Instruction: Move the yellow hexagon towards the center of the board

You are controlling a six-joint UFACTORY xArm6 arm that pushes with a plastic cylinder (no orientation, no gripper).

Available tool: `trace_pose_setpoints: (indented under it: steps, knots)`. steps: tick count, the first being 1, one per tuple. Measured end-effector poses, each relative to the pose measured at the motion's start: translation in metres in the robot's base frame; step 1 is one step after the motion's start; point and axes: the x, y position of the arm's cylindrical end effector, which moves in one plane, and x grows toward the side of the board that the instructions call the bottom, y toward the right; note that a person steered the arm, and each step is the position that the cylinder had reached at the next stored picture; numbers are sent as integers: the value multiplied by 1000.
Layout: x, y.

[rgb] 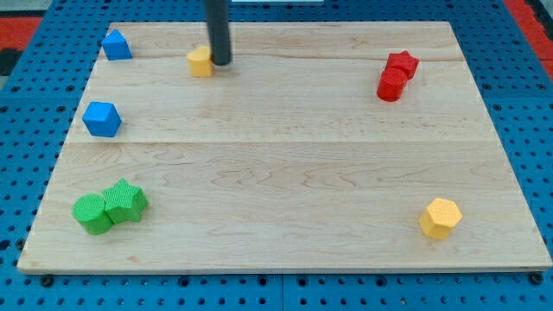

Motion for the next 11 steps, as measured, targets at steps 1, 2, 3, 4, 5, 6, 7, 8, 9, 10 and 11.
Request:
trace_pose_setpoints:
  steps: [1,2,3,4,5,6,7,8,9,10,11]
  knots:
    - [-1,-70]
    - [23,-50]
    - [105,21]
    - [172,129]
    - [203,216]
    - [250,341]
    - [333,405]
    - [322,303]
    - [261,253]
    - [252,278]
    - [206,266]
